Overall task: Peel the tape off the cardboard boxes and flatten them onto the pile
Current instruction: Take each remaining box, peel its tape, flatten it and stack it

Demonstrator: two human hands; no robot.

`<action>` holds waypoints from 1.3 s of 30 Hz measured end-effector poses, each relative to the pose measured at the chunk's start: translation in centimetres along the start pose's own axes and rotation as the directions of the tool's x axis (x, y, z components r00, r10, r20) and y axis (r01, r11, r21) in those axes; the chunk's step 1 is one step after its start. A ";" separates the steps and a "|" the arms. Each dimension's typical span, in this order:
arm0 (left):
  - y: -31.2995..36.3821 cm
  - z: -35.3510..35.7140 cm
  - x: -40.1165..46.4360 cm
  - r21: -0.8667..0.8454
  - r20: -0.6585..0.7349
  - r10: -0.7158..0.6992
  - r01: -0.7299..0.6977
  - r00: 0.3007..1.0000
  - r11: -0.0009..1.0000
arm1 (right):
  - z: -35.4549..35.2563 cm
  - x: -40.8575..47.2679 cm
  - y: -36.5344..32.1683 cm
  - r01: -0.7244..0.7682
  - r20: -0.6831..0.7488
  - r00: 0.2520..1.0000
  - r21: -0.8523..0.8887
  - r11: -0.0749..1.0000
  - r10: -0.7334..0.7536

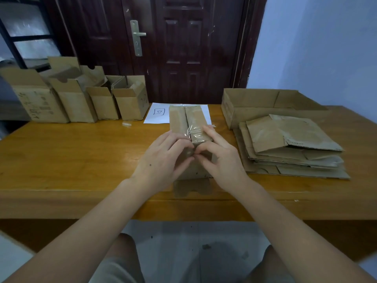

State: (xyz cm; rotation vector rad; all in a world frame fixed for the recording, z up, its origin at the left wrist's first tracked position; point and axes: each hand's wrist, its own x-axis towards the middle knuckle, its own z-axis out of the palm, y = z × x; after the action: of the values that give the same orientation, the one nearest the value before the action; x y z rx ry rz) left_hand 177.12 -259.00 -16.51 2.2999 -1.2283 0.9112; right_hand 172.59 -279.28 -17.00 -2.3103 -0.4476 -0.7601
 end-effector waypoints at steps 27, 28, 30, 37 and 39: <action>0.0 0.2 -0.1 -0.021 -0.090 -0.031 0.029 0.995 0.999 | -0.5 -0.1 -1.0 -0.128 0.065 0.991 0.154 0.980 0.119; 0.0 0.2 -0.1 -0.008 -0.092 -0.026 0.026 0.995 1.000 | -0.6 0.1 -0.9 -0.120 0.060 0.992 0.136 0.983 0.113; 0.2 0.1 0.0 -0.007 -0.100 -0.045 0.045 0.994 0.999 | -0.7 0.3 -0.7 -0.101 0.037 0.995 0.094 0.990 0.098; 0.8 -0.8 0.0 -0.051 -0.061 -0.149 0.146 0.987 0.988 | -0.1 0.1 -0.3 -0.070 -0.039 0.996 0.116 0.991 0.075; 0.7 -1.3 -0.1 -0.086 0.019 -0.212 0.213 0.977 0.973 | -0.1 0.2 -0.3 -0.064 -0.023 0.998 0.077 0.995 0.066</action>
State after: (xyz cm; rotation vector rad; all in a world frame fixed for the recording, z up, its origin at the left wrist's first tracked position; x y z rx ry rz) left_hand 175.99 -258.51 -15.64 2.3135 -0.9815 0.7558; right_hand 172.56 -279.11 -16.70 -2.2304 -0.3814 -0.7275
